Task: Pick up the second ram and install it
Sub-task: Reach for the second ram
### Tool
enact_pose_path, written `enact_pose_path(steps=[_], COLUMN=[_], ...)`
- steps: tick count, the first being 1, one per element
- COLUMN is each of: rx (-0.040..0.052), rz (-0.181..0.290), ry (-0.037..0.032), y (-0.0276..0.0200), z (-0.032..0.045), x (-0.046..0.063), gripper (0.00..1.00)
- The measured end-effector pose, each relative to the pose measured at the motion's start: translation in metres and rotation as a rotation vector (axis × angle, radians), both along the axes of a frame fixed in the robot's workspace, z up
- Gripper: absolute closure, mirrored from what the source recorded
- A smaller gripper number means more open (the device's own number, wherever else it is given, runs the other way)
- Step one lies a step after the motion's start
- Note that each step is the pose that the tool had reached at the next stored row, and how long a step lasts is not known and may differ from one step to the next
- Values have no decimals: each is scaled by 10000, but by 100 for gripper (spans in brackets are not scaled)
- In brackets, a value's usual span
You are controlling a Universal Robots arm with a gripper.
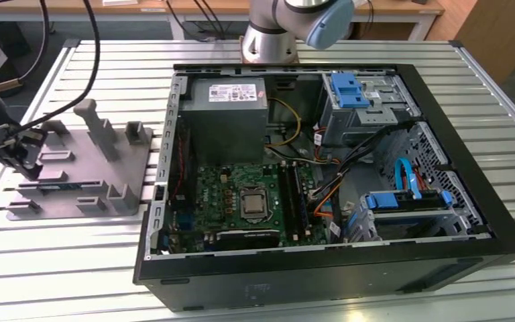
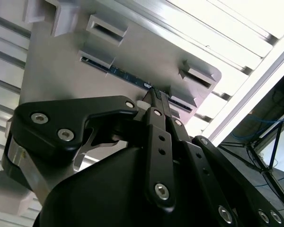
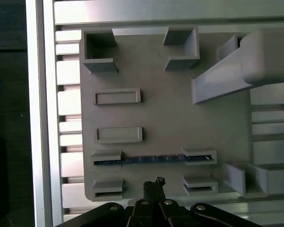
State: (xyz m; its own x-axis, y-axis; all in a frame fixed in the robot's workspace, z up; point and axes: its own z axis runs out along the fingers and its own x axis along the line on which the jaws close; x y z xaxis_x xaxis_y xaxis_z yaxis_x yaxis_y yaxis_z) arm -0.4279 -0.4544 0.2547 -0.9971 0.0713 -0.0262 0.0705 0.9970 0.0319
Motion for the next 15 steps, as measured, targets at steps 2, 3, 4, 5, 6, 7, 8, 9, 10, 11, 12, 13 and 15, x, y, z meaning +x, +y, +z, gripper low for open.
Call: enact_pose_path(steps=[2,3,4,5,6,7,8,9,10,11,12,13,15], rx=[0,0,0,0,0,0,1,0,0,0,0,0,0], rz=[0,0,0,0,0,0,0,0,0,0,0,0,0], ry=[0,0,1,0,0,0,-1,-1,0,0,0,0,0], y=[-1,-1,-2,-2,-3,-3,-4,-4,-4,-5,-5,-5,-6], z=[-36,-54,-72,-91,-109,-127,-145,-163,-181,-199,-217,-232,-260], x=[0,0,0,0,0,0,0,0,0,0,0,0,0], gripper=[90,90,90,90,90,90,90,90,90,90,90,90,90])
